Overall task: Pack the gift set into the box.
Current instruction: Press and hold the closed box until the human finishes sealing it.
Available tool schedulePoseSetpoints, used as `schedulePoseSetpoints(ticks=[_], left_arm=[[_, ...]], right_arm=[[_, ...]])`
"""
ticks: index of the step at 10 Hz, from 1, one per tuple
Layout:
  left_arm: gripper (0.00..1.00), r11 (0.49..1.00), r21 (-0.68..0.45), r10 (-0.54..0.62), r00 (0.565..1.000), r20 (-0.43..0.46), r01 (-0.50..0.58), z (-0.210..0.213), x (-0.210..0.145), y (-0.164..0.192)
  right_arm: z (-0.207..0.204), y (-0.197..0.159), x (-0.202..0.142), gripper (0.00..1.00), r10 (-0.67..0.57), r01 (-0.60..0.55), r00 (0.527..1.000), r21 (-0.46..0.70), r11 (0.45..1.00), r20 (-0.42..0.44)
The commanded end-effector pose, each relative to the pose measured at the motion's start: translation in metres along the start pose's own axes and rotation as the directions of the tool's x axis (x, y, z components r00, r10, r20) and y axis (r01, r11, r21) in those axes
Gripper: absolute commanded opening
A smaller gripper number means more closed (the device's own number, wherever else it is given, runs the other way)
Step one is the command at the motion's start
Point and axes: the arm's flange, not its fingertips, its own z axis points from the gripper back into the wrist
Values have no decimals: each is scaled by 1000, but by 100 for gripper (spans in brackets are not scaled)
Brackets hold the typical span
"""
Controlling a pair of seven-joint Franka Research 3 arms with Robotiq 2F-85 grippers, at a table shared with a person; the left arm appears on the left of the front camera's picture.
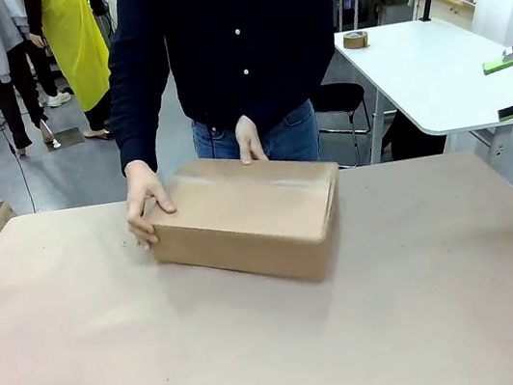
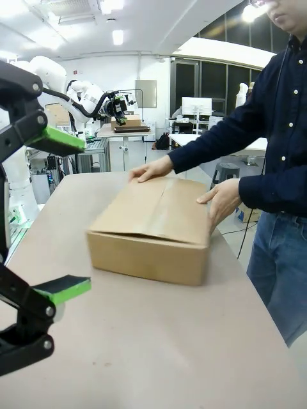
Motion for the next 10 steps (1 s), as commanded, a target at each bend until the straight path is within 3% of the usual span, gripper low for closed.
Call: schedulePoseSetpoints(ticks=[1, 10], left_arm=[[100, 1000, 2, 4, 1000, -5, -4, 0, -3, -2], [100, 1000, 0, 0, 1000, 0, 0, 0, 0, 0]], right_arm=[[2, 3, 1, 100, -5, 5, 1000, -7, 1000, -8], [0, 0, 0, 100, 0, 0, 1000, 0, 1000, 0]])
